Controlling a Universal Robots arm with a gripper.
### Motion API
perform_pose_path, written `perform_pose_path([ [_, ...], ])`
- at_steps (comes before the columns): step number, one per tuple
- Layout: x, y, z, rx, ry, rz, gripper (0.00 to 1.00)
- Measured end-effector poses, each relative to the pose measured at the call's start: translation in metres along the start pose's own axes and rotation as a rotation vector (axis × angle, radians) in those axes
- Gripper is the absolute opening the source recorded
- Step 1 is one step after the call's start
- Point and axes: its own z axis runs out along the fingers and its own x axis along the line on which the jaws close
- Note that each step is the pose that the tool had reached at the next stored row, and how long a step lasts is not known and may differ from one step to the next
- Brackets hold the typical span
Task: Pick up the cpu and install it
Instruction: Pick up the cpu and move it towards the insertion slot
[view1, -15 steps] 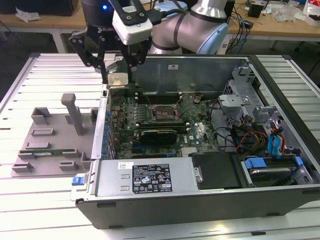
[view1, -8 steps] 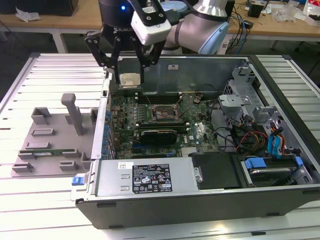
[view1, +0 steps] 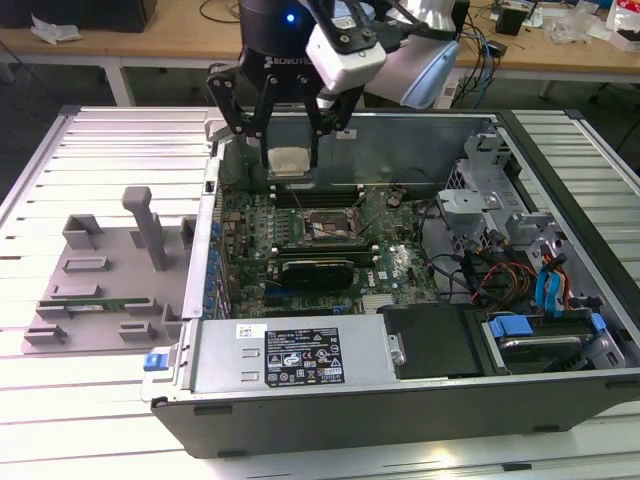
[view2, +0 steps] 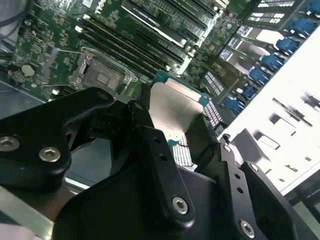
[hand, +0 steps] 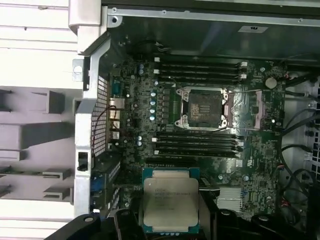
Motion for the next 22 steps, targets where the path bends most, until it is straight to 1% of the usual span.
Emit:
perform_pose_path([
  [6, -0.0286, -0.0012, 0.0009, 0.0048, 0.0033, 0.000, 0.53],
  [10, -0.0409, -0.0018, 0.0014, 0.0068, 0.0047, 0.000, 0.53],
  [11, -0.0430, -0.0019, 0.0015, 0.0072, 0.0049, 0.000, 0.53],
  [13, -0.0529, -0.0023, 0.0020, 0.0088, 0.0064, 0.000, 0.53],
  [16, -0.0650, -0.0025, 0.0031, 0.0114, 0.0082, 0.000, 0.53],
  [17, -0.0706, -0.0020, 0.0036, 0.0127, 0.0091, 0.000, 0.53],
  [19, -0.0827, 0.0010, 0.0050, 0.0151, 0.0115, 0.000, 0.53],
  [20, -0.0860, 0.0049, 0.0078, 0.0152, 0.0127, 0.000, 0.53],
  [22, -0.0863, 0.0103, 0.0131, 0.0151, 0.0128, -0.001, 0.53],
])
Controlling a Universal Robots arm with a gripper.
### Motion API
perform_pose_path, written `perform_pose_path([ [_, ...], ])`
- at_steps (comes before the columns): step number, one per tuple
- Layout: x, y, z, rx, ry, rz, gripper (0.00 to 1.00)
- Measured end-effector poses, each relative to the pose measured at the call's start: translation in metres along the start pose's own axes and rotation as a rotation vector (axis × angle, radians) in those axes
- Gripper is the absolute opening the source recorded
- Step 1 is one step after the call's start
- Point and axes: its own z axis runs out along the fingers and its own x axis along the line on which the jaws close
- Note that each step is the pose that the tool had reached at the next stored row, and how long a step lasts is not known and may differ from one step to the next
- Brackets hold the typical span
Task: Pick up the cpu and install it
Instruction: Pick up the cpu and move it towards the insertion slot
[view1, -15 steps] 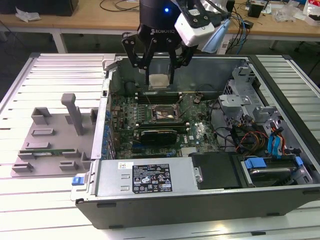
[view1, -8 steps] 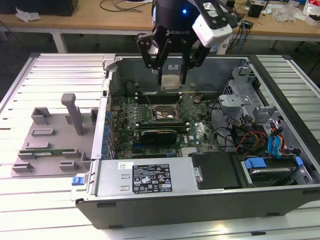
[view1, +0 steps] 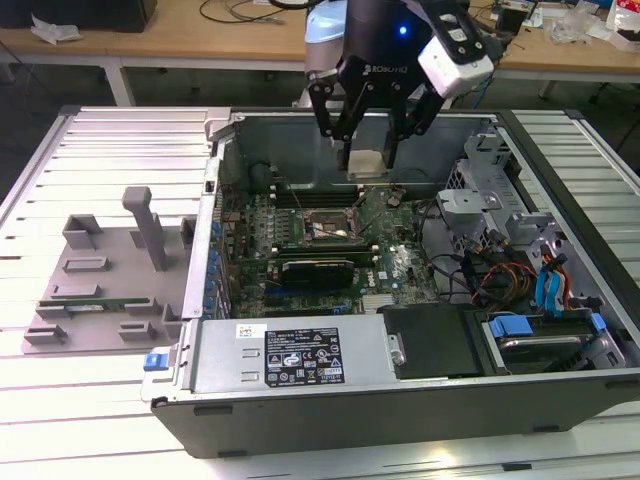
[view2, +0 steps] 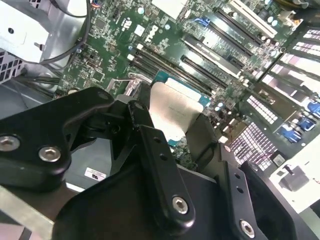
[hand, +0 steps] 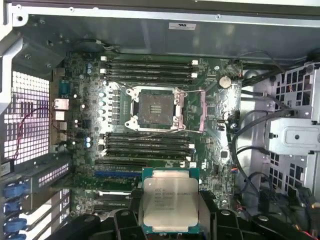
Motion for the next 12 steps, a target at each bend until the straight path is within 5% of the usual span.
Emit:
perform_pose_path([
  [12, 0.0048, 0.0368, 0.0398, -0.0005, 0.0000, 0.000, 0.53],
])
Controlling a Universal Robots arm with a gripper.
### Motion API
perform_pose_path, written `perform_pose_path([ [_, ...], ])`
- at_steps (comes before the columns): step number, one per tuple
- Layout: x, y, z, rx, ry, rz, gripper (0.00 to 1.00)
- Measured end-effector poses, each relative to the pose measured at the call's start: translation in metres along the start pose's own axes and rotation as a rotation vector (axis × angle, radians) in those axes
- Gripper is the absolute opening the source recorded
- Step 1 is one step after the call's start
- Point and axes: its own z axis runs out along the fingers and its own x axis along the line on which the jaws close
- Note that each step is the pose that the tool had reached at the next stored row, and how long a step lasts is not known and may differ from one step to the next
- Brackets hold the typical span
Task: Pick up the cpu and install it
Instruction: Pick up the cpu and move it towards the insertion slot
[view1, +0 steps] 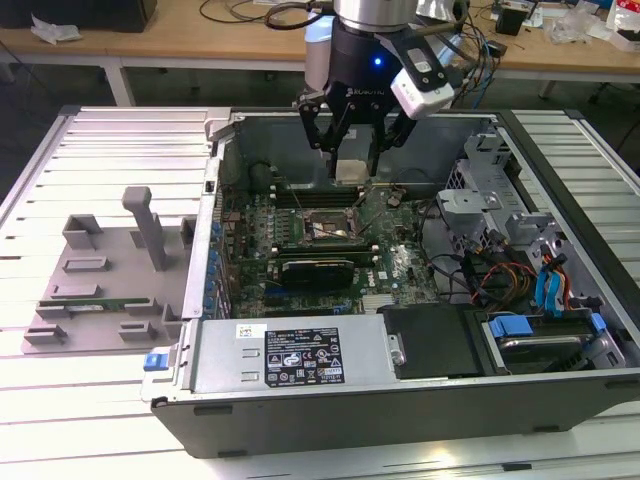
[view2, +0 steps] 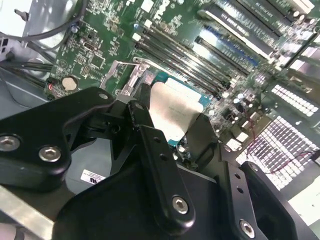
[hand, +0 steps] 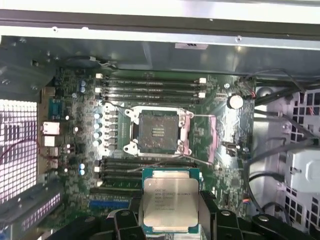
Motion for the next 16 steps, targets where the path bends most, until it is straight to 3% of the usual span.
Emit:
perform_pose_path([
  [6, 0.0022, 0.0174, 0.0201, -0.0001, -0.0001, 0.000, 0.53],
  [9, 0.0025, 0.0233, 0.0256, 0.0000, 0.0000, 0.000, 0.53],
  [16, 0.0025, 0.0235, 0.0261, 0.0007, 0.0000, 0.000, 0.53],
])
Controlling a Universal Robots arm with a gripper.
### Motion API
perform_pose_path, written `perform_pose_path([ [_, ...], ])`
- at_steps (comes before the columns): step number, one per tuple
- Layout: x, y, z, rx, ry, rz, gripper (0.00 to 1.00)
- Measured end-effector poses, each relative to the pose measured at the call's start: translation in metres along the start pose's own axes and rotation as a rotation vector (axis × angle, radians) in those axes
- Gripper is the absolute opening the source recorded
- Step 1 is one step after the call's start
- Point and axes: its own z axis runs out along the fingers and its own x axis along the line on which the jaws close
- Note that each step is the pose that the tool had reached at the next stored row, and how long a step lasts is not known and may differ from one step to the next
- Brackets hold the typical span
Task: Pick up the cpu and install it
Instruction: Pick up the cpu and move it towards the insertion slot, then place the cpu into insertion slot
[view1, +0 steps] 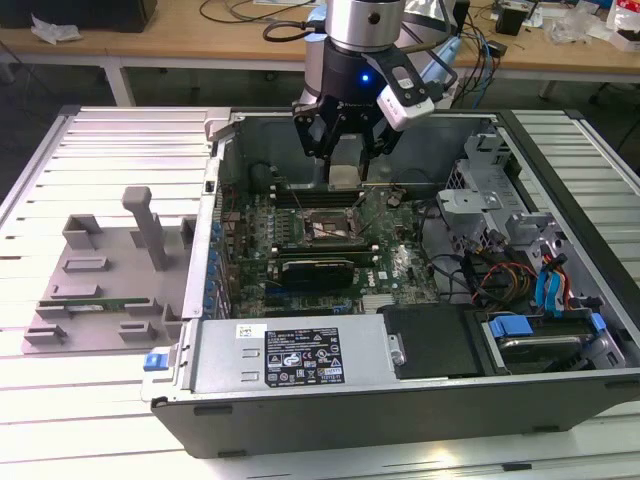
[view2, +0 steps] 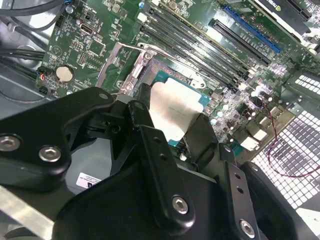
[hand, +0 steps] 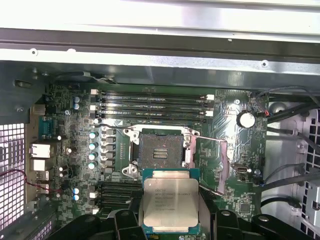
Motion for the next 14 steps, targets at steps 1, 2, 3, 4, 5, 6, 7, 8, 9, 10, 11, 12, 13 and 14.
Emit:
perform_pose_path([
  [1, 0.0000, 0.0000, 0.0000, 0.0002, 0.0000, 0.000, 0.53],
  [2, 0.0000, 0.0000, 0.0000, 0.0003, 0.0000, 0.000, 0.53],
  [3, 0.0000, 0.0000, 0.0000, 0.0004, 0.0000, 0.000, 0.53],
  [4, 0.0000, 0.0000, 0.0000, 0.0006, 0.0000, 0.000, 0.53],
  [5, 0.0000, 0.0000, 0.0000, 0.0007, 0.0000, 0.000, 0.53],
  [6, 0.0000, 0.0000, 0.0000, 0.0010, 0.0003, 0.006, 0.53],
  [7, 0.0001, 0.0000, 0.0000, 0.0009, 0.0016, 0.033, 0.53],
  [8, 0.0000, 0.0000, 0.0000, 0.0009, 0.0024, 0.050, 0.53],
  [9, 0.0000, 0.0000, 0.0001, 0.0007, 0.0029, 0.062, 0.53],
  [10, 0.0000, 0.0000, 0.0001, 0.0006, 0.0035, 0.076, 0.53],
  [11, 0.0000, 0.0000, 0.0002, 0.0005, 0.0041, 0.088, 0.53],
  [12, 0.0000, 0.0000, 0.0002, 0.0005, 0.0049, 0.106, 0.53],
  [13, 0.0000, 0.0000, 0.0002, 0.0006, 0.0055, 0.118, 0.53],
  [14, 0.0000, 0.0000, 0.0002, 0.0007, 0.0060, 0.129, 0.53],
])
